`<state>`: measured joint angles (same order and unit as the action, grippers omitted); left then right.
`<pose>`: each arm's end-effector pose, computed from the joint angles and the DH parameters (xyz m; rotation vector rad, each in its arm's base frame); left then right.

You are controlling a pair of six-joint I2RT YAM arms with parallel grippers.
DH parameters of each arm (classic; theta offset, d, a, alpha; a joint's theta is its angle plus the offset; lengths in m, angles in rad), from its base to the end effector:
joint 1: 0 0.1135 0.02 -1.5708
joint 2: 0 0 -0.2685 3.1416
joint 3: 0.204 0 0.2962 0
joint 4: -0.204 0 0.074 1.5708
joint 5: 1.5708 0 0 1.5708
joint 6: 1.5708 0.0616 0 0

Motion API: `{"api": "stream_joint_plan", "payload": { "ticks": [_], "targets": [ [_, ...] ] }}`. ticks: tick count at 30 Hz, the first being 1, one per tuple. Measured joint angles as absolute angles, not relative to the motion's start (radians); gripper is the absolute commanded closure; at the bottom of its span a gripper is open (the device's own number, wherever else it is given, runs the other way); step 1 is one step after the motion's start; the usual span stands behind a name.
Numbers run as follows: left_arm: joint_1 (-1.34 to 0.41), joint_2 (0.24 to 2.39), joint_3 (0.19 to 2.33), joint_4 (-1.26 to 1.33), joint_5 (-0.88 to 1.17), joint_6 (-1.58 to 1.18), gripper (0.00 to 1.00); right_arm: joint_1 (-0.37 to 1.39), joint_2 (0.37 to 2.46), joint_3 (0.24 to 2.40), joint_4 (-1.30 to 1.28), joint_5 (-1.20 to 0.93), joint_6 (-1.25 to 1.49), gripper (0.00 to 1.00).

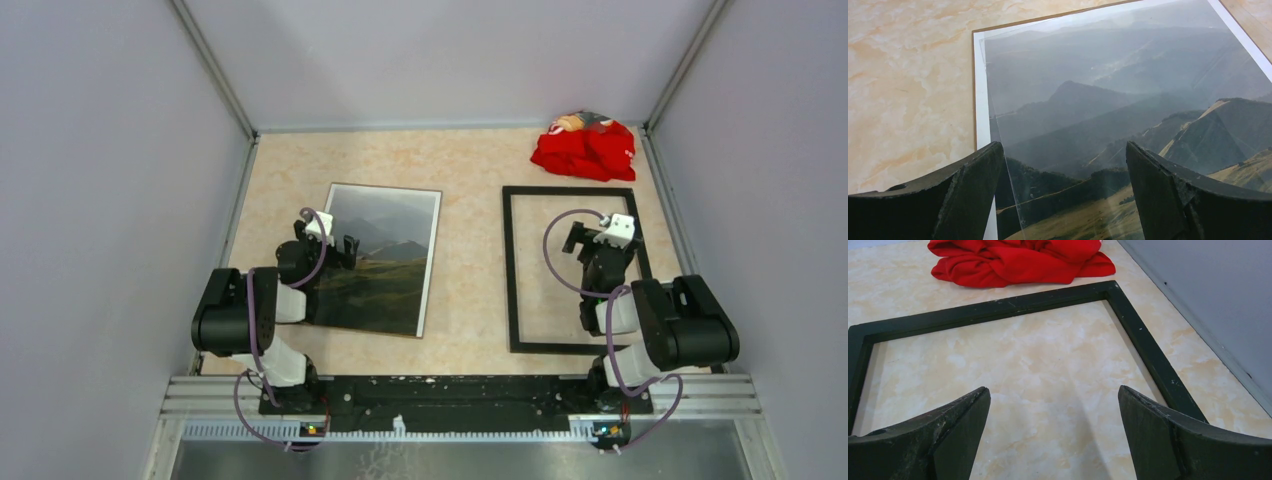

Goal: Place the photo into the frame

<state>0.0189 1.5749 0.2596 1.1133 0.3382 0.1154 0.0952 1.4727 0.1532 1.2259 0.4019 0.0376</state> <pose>0.2822 -0.0151 0.0900 0.3277 1.7349 -0.2021 0.2552 0.0002 0.1025 0.2559 1.6423 -0.2334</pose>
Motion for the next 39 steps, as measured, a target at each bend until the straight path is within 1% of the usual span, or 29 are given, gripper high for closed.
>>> {"api": "stream_joint_plan", "payload": {
  "ticks": [6,8,10,12,14,16,18,21,26,30,33,35,39],
  "targets": [
    [0.019,1.571,0.26,1.108,0.324,0.111,0.01,0.096,1.47,0.153,1.221,0.405,0.038,0.01],
    [0.03,1.552,0.278,1.052,0.324,0.101,0.01,0.114,1.438,0.156,1.173,0.424,0.027,0.01],
    [0.048,1.517,0.333,0.944,0.329,0.095,0.01,0.17,1.353,0.2,1.024,0.487,0.018,0.01],
    [0.07,1.479,0.413,0.822,0.331,0.1,0.01,0.215,1.264,0.302,0.826,0.523,0.032,0.01],
    [0.091,1.446,0.499,0.707,0.34,0.107,0.01,0.235,1.198,0.453,0.609,0.544,0.088,0.01],
    [0.113,1.412,0.582,0.591,0.362,0.112,0.01,0.238,1.151,0.581,0.446,0.553,0.167,0.01],
    [0.136,1.387,0.66,0.462,0.396,0.121,0.01,0.237,1.106,0.643,0.34,0.523,0.242,0.01],
    [0.158,1.377,0.759,0.297,0.443,0.13,0.01,0.233,1.051,0.656,0.245,0.39,0.328,0.01],
    [0.168,1.377,0.843,0.088,0.5,0.141,0.01,0.234,1.056,0.665,0.056,0.221,0.511,0.01],
    [0.168,1.377,0.852,-0.024,0.547,0.16,0.01,0.268,1.15,0.804,-0.182,0.223,0.546,0.01],
    [0.168,1.373,0.852,-0.069,0.562,0.164,0.01,0.29,1.162,0.88,-0.248,0.242,0.603,0.01],
    [0.168,1.362,0.852,-0.089,0.565,0.168,0.01,0.284,1.143,0.889,-0.238,0.226,0.633,0.01],
    [0.168,1.336,0.852,-0.101,0.566,0.176,0.01,0.276,1.091,0.806,-0.14,0.109,0.616,0.01]
  ]
}}
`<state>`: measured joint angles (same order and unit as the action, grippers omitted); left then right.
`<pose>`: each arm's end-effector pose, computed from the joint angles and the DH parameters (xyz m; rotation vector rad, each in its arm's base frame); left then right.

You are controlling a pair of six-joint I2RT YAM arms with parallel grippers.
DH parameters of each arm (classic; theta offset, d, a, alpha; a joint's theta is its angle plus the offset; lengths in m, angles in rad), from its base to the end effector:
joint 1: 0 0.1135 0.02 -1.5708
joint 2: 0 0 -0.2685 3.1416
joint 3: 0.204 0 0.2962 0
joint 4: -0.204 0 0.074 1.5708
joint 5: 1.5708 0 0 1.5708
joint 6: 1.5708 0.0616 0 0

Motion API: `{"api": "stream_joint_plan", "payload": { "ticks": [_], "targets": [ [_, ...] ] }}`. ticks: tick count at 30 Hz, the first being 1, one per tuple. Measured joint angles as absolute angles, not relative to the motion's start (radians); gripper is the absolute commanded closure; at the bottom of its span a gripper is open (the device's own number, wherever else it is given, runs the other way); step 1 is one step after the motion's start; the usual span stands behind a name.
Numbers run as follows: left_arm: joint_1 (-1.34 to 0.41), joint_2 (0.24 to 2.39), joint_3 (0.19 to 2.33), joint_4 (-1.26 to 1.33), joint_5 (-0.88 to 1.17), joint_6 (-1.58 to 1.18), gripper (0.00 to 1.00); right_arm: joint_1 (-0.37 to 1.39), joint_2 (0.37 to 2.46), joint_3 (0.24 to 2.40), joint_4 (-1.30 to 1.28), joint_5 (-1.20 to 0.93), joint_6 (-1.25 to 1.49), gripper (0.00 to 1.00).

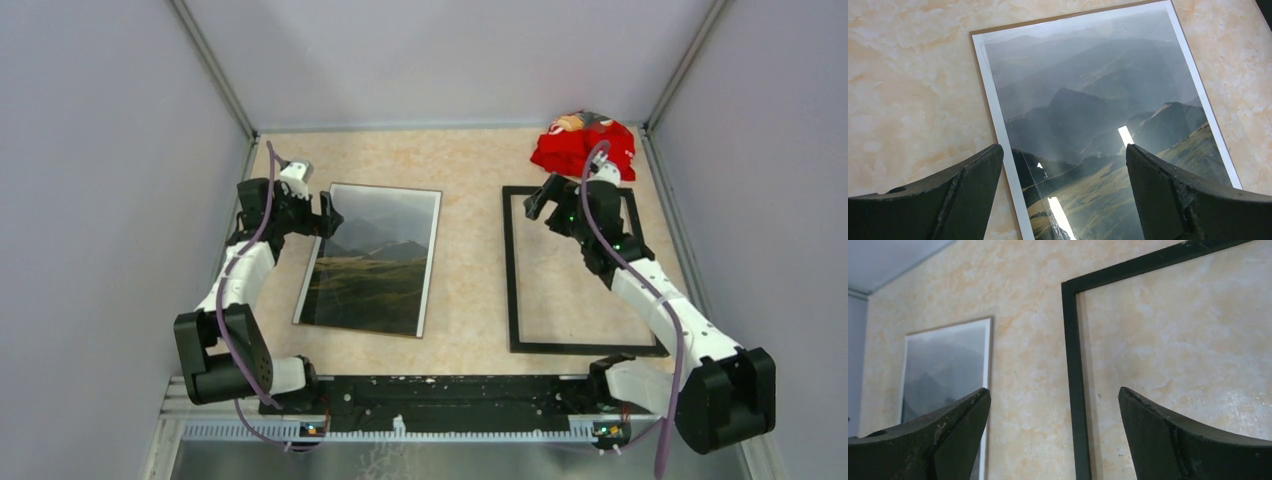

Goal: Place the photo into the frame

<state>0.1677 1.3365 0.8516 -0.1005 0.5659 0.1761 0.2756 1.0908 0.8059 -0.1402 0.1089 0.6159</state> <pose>0.3479 0.0254 0.2229 0.3295 2.0540 -0.4001 0.3044 0.0791 0.2719 0.4125 1.9810 0.4629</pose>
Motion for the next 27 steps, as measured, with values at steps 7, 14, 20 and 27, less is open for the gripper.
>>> {"api": "stream_joint_plan", "payload": {
  "ticks": [7,14,20,27],
  "targets": [
    [0.168,1.331,0.852,-0.11,0.569,0.179,0.01,0.473,1.324,0.939,-0.296,0.275,0.525,0.1],
    [0.168,1.367,0.887,-0.137,0.585,0.178,0.01,0.59,1.446,0.95,-0.393,0.439,0.533,0.2],
    [0.168,1.374,0.907,-0.17,0.591,0.179,0.01,0.596,1.551,0.949,-0.38,0.475,0.561,0.3],
    [0.168,1.374,0.913,-0.22,0.596,0.197,0.01,0.616,1.658,0.936,-0.335,0.477,0.579,0.48]
  ]
}}
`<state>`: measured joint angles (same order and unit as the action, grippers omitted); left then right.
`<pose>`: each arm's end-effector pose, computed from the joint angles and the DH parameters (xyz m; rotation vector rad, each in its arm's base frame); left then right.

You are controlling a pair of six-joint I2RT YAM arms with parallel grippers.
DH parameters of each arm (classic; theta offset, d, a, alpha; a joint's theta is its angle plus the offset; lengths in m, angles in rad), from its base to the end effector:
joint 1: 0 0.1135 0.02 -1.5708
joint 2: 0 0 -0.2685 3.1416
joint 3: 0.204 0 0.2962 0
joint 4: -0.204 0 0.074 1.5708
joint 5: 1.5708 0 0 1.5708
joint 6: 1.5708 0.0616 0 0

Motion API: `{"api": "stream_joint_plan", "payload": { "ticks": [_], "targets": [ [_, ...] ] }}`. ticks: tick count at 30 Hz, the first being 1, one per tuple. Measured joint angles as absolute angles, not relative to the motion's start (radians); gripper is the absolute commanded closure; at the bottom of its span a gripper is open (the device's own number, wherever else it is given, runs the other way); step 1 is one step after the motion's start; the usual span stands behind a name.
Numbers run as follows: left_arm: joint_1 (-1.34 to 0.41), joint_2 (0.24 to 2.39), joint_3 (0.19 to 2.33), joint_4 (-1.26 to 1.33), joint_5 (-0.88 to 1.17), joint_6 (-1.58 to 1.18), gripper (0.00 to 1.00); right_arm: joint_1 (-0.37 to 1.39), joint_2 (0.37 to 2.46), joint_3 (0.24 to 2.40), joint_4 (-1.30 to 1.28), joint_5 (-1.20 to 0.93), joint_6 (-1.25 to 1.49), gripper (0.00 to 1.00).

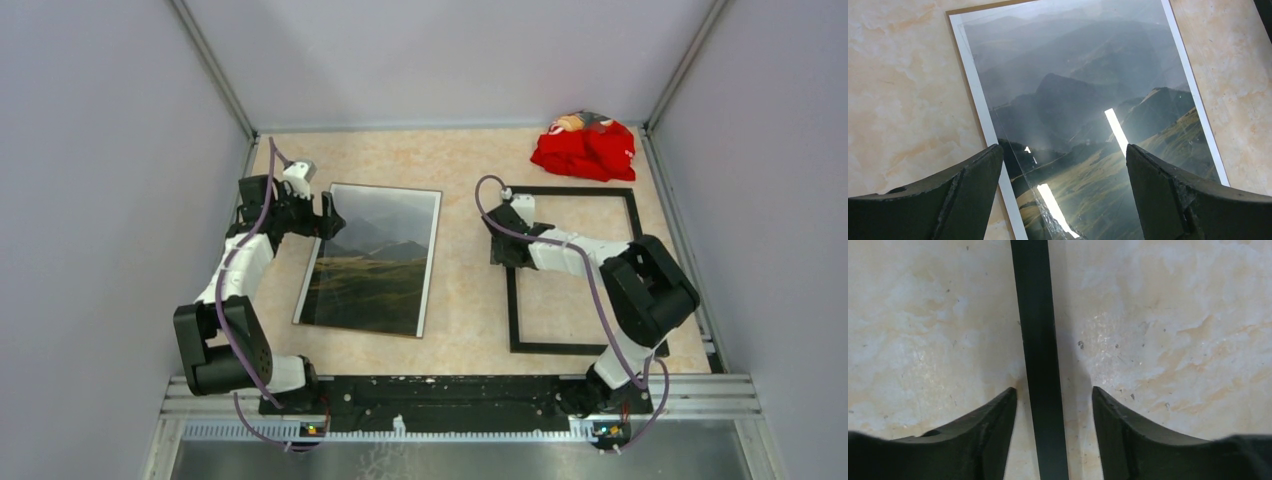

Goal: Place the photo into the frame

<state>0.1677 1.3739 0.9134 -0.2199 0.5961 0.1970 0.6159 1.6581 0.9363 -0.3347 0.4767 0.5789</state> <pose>0.3520 0.0245 0.2230 0.3435 2.1256 -0.4593 0.3135 0.1873 0.1223 0.1114 2.4572 -0.1300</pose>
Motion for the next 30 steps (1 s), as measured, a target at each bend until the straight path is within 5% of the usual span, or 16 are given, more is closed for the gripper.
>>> {"api": "stream_joint_plan", "payload": {
  "ticks": [9,19,30],
  "targets": [
    [0.168,1.372,0.941,-0.294,0.64,0.21,0.01,0.631,1.699,0.936,-0.282,0.467,0.614,1.0],
    [0.154,1.359,0.966,-0.343,0.684,0.212,0.01,0.663,1.682,1.031,-0.397,0.403,0.648,1.0],
    [0.084,1.354,0.966,-0.377,0.684,0.212,0.01,0.683,1.354,1.274,-0.479,0.113,0.797,1.0]
  ]
}}
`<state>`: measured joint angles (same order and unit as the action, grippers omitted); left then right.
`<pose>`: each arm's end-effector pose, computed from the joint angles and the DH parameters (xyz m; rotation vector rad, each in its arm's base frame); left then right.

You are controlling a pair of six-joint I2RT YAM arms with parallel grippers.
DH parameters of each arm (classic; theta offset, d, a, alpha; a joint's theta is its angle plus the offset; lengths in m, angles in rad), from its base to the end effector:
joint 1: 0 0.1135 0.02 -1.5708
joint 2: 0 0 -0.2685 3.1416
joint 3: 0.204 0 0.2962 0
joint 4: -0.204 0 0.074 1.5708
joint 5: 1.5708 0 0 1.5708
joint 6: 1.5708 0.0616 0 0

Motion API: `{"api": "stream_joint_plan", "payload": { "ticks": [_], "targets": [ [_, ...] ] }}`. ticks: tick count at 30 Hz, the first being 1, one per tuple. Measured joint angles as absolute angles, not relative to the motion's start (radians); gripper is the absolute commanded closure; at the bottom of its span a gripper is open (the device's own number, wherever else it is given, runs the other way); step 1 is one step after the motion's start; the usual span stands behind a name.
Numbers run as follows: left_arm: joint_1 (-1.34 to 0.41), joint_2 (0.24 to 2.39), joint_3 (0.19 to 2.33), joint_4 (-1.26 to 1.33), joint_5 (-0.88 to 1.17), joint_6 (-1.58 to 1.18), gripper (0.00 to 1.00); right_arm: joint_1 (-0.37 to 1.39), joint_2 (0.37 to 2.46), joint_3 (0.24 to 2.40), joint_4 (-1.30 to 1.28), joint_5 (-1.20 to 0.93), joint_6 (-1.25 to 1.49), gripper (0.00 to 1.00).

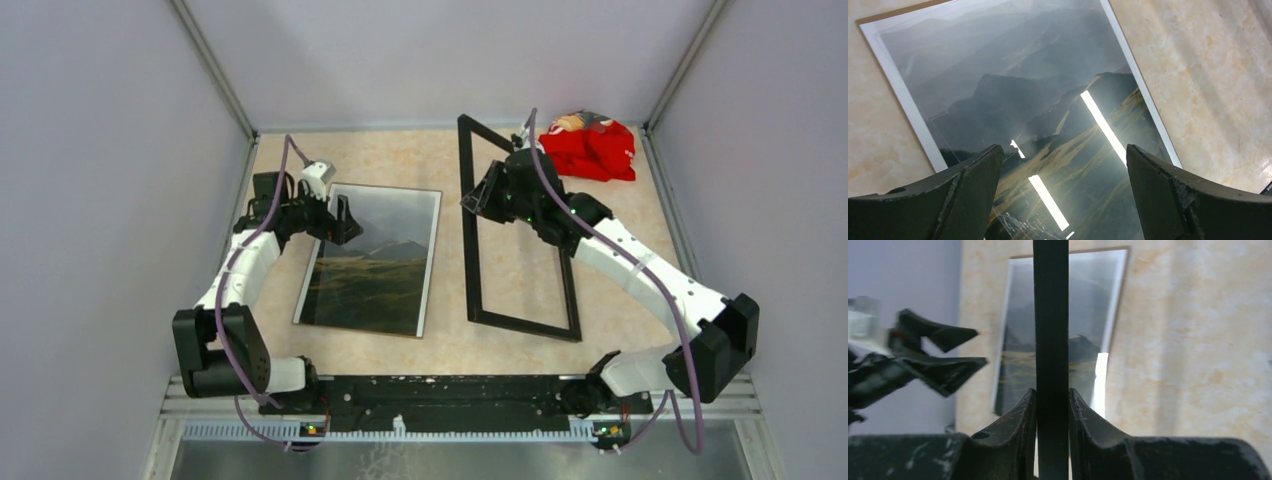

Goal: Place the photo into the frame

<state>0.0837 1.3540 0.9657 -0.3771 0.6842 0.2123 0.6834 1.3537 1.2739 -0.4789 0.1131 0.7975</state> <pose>0.3433 -0.0103 0.2371 0.4705 2.1559 -0.6314 0.2919 0.2287 0.3407 0.1960 2.2113 0.7368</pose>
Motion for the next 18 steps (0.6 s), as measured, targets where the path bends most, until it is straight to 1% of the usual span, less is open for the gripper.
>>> {"api": "stream_joint_plan", "payload": {
  "ticks": [6,11,18],
  "targets": [
    [0.015,1.326,0.966,-0.378,0.66,0.212,0.01,0.684,1.325,1.331,-0.447,-0.018,0.878,1.0],
    [-0.017,1.306,0.966,-0.378,0.651,0.211,0.01,0.682,1.325,1.331,-0.411,-0.126,0.968,1.0],
    [-0.091,1.274,0.973,-0.38,0.638,0.2,0.01,0.642,1.313,1.228,-0.199,-0.269,1.145,1.0]
  ]
}}
